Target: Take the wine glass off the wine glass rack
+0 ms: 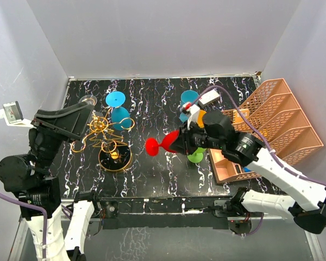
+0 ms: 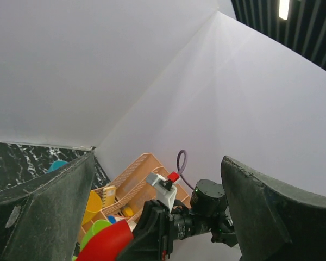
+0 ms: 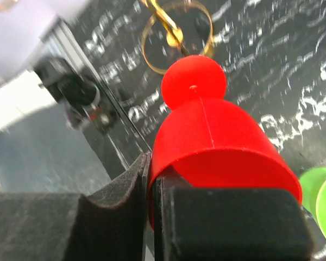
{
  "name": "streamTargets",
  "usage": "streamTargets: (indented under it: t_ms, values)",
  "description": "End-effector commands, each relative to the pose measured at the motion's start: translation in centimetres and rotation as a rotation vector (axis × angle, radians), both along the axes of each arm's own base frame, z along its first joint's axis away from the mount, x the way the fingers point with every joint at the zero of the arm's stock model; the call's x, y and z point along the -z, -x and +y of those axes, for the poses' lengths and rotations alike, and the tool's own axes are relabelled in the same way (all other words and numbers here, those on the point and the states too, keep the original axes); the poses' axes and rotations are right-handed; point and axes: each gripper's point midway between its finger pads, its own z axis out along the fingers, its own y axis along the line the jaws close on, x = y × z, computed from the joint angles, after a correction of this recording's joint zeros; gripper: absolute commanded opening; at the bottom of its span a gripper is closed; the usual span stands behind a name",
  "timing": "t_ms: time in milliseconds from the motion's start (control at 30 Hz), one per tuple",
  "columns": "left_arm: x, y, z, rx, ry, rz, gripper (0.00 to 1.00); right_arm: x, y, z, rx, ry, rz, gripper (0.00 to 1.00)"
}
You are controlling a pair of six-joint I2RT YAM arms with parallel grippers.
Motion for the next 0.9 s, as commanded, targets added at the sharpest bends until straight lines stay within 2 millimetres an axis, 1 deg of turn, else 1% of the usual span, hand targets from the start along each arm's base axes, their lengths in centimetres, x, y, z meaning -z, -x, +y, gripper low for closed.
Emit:
streamTargets:
  t_ms: [0,67,133,167,333,433,500,600,700,733,767,800,833,867]
  values:
    - [0.4,-0.3,0.7,-0.078,-0.064,0.001,0.97,3.6,1.8,-2.0,-0.165,0.278,0.019,0.08]
    - [0.4,-0.1,0.9,-0.093,-0.074,0.0,0.97,5.6,1.3,-2.6,-0.154,0.396,0.075,0.08]
    - [0.5,-0.1,1.0,-0.104,-0.081,0.002,0.97,6.8,0.3,-2.8,-0.132,0.488,0.105,0.08]
    - [0.5,0.0,1.0,-0.105,-0.084,0.0,0.97,7.4,-0.3,-2.6,-0.126,0.522,0.12,0.08]
    - [0.5,0.3,0.9,-0.102,-0.084,-0.001,0.97,6.2,-3.4,0.0,-0.089,0.501,0.07,0.08]
    - [0.6,0.5,1.0,-0.106,-0.086,0.004,0.97,5.5,-6.1,1.4,-0.031,0.506,0.021,0.08]
    - [0.5,0.8,0.9,-0.11,-0.095,0.007,0.97,5.5,-8.2,1.9,0.021,0.543,-0.004,0.08]
    - [0.4,1.1,1.0,-0.118,-0.109,0.016,0.97,5.7,-12.0,1.2,0.119,0.624,-0.032,0.08]
    - [0.3,1.6,1.1,-0.131,-0.123,0.014,0.97,5.4,-15.9,0.6,0.178,0.619,-0.031,0.08]
    - [0.3,1.7,1.1,-0.138,-0.126,0.015,0.97,5.5,-17.0,0.5,0.19,0.62,-0.028,0.08]
    - [0.2,1.8,1.2,-0.146,-0.134,0.013,0.97,6.2,-18.0,0.6,0.192,0.629,-0.017,0.08]
    - [0.2,1.9,1.3,-0.152,-0.143,0.014,0.97,6.1,-18.9,0.8,0.191,0.619,-0.014,0.08]
    - [0.2,2.0,1.4,-0.162,-0.152,0.015,0.97,7.0,-19.8,1.0,0.187,0.627,0.004,0.08]
    - [0.2,2.1,1.5,-0.171,-0.161,0.016,0.97,7.5,-20.5,1.2,0.186,0.628,0.016,0.08]
